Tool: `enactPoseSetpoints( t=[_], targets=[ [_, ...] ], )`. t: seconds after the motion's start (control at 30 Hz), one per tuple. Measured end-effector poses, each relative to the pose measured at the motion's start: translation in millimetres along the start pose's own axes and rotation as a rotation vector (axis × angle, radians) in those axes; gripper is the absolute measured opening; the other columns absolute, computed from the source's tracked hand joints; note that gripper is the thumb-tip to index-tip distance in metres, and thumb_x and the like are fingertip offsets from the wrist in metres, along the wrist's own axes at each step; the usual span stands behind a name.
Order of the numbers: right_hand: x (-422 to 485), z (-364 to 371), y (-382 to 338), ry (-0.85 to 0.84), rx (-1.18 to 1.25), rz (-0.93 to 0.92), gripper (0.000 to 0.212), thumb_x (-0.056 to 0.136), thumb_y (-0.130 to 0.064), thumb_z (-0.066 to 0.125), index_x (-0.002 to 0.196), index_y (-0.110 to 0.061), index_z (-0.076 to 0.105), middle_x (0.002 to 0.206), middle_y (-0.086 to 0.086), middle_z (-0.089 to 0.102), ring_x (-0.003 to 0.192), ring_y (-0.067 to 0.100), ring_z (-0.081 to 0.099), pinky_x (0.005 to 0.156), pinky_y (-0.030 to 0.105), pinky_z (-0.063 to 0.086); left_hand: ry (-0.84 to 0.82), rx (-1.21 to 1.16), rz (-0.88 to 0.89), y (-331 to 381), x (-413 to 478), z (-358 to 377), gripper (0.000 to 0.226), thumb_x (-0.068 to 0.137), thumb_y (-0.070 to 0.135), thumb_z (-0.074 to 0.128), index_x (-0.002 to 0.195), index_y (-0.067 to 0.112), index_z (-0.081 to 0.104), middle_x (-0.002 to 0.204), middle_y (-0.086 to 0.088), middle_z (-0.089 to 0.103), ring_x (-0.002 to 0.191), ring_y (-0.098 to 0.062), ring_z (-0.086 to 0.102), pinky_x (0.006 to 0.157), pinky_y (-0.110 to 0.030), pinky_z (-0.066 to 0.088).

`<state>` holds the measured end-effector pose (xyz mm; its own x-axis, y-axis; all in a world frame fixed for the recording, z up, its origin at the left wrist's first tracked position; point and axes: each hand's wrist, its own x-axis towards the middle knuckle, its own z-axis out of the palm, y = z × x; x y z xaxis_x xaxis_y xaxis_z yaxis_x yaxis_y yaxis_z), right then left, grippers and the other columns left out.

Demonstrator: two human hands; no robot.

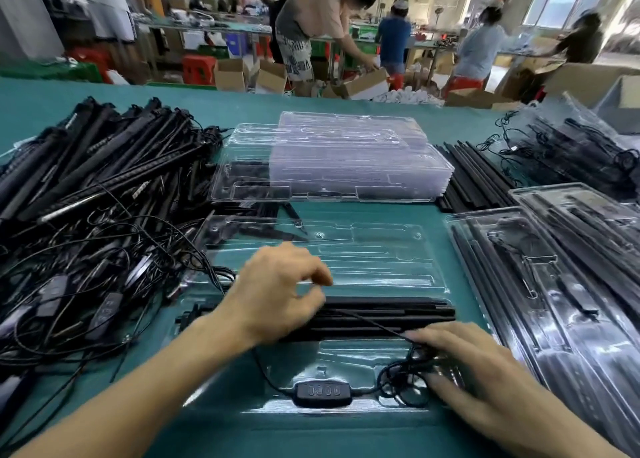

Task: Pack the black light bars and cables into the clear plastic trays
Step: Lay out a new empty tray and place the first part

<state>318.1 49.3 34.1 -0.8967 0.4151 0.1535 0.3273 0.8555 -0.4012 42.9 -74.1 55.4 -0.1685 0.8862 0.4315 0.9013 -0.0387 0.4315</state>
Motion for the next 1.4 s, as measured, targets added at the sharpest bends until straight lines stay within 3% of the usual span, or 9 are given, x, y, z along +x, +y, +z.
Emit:
enactPoseSetpoints(
  t=[0.1, 0.3, 0.4, 0.53, 0.63, 0.73, 1.07, 1.2, 1.4],
  targets=[
    [2, -1, 0, -0.148, -0.087, 0.004, 0.062, 0.094, -0.043, 0.05, 0.14, -0.067, 0.018, 0.124, -0.03, 0.033, 0.119, -0.005, 0.033, 0.103, 0.015, 0.026, -0.329, -0.105, 0.087, 25, 0, 13, 0.043, 0.088, 0.058, 0.047, 0.107, 0.03, 0.074, 0.099, 0.015, 0.07, 0.091, -0.004, 0.06, 0.085, -0.031, 0.05],
    [-3, -2, -15, -0.02, -0.22, -0.029, 0.04, 0.082, -0.031, 0.074, 0.121, -0.033, 0.068, 0.091, -0.008, 0.056, 0.077, 0.011, 0.054, 0.065, 0.031, 0.054, -0.416, 0.3, 0.247, 59, -31, 45, 0.068, 0.095, 0.061, 0.009, 0.14, 0.028, 0.048, 0.123, 0.003, 0.055, 0.107, -0.021, 0.052, 0.09, -0.037, 0.042],
    [-16, 2, -13, 0.01, -0.259, -0.002, 0.043, 0.091, -0.048, 0.046, 0.127, -0.032, 0.065, 0.097, -0.014, 0.056, 0.087, 0.003, 0.045, 0.078, 0.03, 0.045, -0.394, 0.213, 0.159, 57, -39, 51, 0.058, 0.099, 0.054, 0.012, 0.145, 0.033, 0.042, 0.123, 0.003, 0.047, 0.105, -0.019, 0.044, 0.091, -0.035, 0.038],
    [-21, 3, -12, 0.105, -0.205, 0.046, 0.049, 0.1, -0.056, 0.024, 0.119, -0.043, 0.068, 0.098, -0.02, 0.059, 0.091, -0.004, 0.041, 0.08, 0.024, 0.032, -0.346, -0.031, 0.023, 52, -37, 54, 0.034, 0.101, 0.048, 0.045, 0.126, 0.036, 0.064, 0.109, 0.009, 0.048, 0.102, -0.01, 0.042, 0.09, -0.025, 0.036],
    [-19, 2, -16, 0.119, -0.064, 0.151, 0.021, 0.089, -0.058, 0.054, 0.098, -0.05, 0.072, 0.094, -0.023, 0.062, 0.09, -0.002, 0.049, 0.083, 0.024, 0.037, -0.293, -0.053, -0.055, 53, -36, 53, 0.027, 0.094, 0.052, 0.058, 0.108, 0.034, 0.073, 0.095, 0.018, 0.046, 0.091, -0.001, 0.038, 0.082, -0.021, 0.034],
    [-19, 4, -7, 0.037, 0.064, 0.194, 0.033, 0.076, -0.037, 0.081, 0.092, -0.06, 0.063, 0.094, -0.026, 0.061, 0.094, -0.005, 0.054, 0.086, 0.018, 0.041, -0.292, 0.036, -0.088, 55, -36, 50, 0.028, 0.091, 0.056, 0.057, 0.101, 0.035, 0.071, 0.089, 0.015, 0.051, 0.089, -0.004, 0.046, 0.075, -0.025, 0.037],
    [-4, -1, -5, -0.019, 0.09, 0.188, 0.047, 0.077, -0.032, 0.081, 0.102, -0.067, 0.061, 0.098, -0.024, 0.057, 0.09, 0.0, 0.057, 0.074, 0.011, 0.041, -0.008, 0.168, -0.078, 17, -60, 13, 0.041, 0.095, 0.053, 0.038, 0.081, 0.028, 0.069, 0.081, 0.017, 0.061, 0.076, -0.002, 0.056, 0.064, -0.023, 0.05],
    [-7, 1, -9, -0.027, 0.052, 0.179, 0.047, 0.083, -0.034, 0.075, 0.099, -0.074, 0.057, 0.091, -0.019, 0.055, 0.088, 0.001, 0.055, 0.078, 0.018, 0.042, 0.027, 0.408, -0.138, -25, -66, -21, 0.046, 0.097, 0.049, 0.029, 0.084, 0.025, 0.066, 0.085, 0.009, 0.062, 0.08, -0.017, 0.058, 0.076, -0.037, 0.049],
    [-10, 12, -28, 0.19, -0.252, 0.029, 0.018, 0.08, -0.024, 0.076, 0.098, -0.029, 0.076, 0.092, -0.011, 0.064, 0.083, 0.015, 0.063, 0.069, 0.035, 0.054, -0.046, 0.565, 0.069, -61, -74, -49, 0.054, 0.101, 0.058, 0.019, 0.079, 0.026, 0.057, 0.076, 0.013, 0.055, 0.074, -0.014, 0.053, 0.095, -0.034, 0.037]
  ],
)
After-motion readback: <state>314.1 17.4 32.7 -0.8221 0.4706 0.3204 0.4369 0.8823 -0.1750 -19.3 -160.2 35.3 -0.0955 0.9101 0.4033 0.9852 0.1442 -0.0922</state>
